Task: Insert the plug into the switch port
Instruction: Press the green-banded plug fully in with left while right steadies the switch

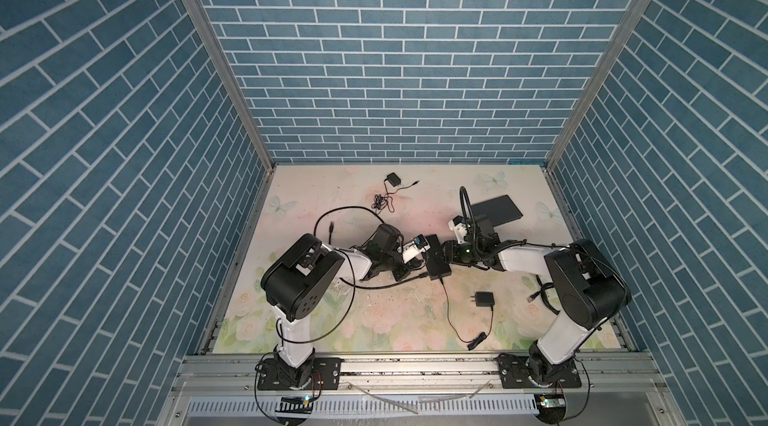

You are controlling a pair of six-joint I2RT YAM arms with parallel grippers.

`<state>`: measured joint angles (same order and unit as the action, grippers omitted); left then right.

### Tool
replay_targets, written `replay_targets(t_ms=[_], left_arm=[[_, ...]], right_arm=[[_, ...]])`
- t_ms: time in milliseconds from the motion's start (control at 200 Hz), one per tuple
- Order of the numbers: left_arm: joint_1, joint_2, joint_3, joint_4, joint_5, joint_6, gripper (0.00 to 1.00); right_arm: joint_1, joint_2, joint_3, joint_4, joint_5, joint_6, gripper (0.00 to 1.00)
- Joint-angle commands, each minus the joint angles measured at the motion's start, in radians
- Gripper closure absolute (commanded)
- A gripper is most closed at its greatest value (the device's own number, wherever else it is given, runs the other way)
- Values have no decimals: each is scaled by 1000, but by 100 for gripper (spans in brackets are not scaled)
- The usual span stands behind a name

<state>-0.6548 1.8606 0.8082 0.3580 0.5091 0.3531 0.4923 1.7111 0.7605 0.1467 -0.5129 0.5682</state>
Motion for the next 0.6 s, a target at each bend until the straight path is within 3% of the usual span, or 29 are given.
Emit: replay_targets(t_ms=[0,320,595], left_arm=[[-25,4,12,117,34,-18,96],[-29,41,-2,298,-4,-98,96],[-30,52,32,295,-3,-100,96]], right_arm=[[78,56,-2,-166,-182,-39,54],[150,90,-120,36,-278,140,63],[233,107,-142,140,-292,261,66]])
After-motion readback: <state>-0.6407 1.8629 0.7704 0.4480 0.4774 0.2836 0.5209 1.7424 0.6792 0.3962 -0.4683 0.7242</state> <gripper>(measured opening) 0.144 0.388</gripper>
